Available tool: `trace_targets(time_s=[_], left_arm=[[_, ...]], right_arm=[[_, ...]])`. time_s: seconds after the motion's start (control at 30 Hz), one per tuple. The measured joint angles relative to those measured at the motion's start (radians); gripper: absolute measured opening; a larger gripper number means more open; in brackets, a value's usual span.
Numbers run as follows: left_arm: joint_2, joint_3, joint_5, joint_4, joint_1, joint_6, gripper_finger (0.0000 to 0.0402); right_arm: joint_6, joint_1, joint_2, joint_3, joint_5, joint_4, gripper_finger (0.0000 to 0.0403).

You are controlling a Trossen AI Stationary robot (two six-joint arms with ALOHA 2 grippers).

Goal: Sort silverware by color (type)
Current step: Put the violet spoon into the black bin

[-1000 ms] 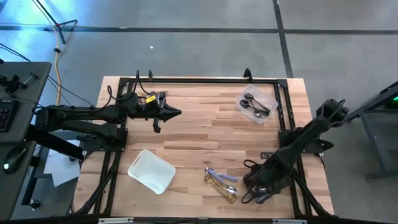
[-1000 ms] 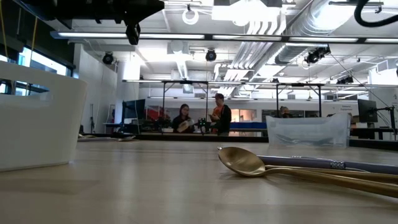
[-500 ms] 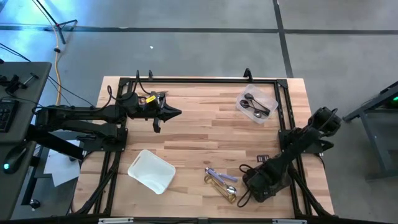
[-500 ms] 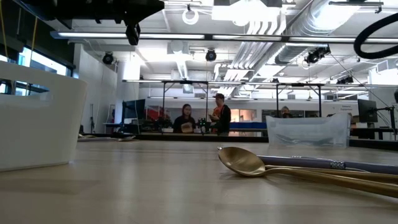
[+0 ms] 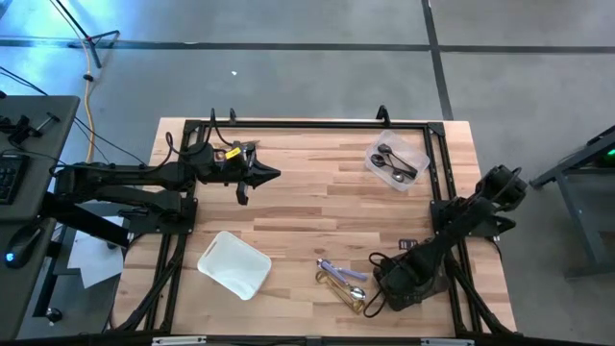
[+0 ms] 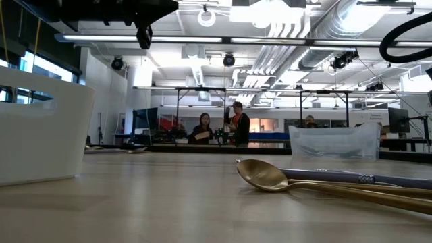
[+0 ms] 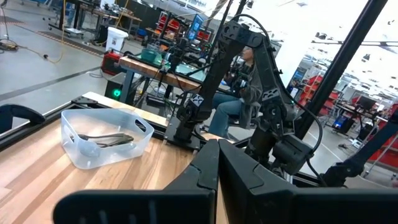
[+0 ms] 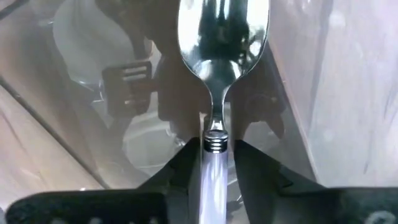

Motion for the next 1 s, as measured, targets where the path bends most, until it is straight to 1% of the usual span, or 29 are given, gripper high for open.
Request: trace_targets(time_s=[0.17, 0.43, 0.6, 0.7, 0.83, 1.0], left_arm=[[0.0, 0.0, 0.0, 0.0, 0.0, 0.0, 0.0], [0.0, 0.0, 0.0, 0.0, 0.0, 0.0, 0.0], [0.0, 0.0, 0.0, 0.0, 0.0, 0.001, 0.0], [0.0, 0.0, 0.0, 0.0, 0.0, 0.001, 0.0], [0.0, 0.0, 0.0, 0.0, 0.0, 0.001, 0.0], [0.0, 0.0, 0.001, 0.0, 0.0, 0.001, 0.0]], right_arm=[[-0.001, 0.0, 0.001, 0.003, -0.001, -0.005, 0.0101], [-0.024, 0.0, 0.006, 0.04, -0.017, -0.023, 0.014], [-0.033, 0.0, 0.006, 0.069, -0.024, -0.064, 0.0147], [-0.085, 0.0, 0.002, 0.113, -0.018, -0.115, 0.0147], [-0.163, 0.0, -0.047, 0.191, 0.005, -0.18, 0.0147], [-0.159, 0.0, -0.174, 0.271, 0.079, -0.23, 0.0147]])
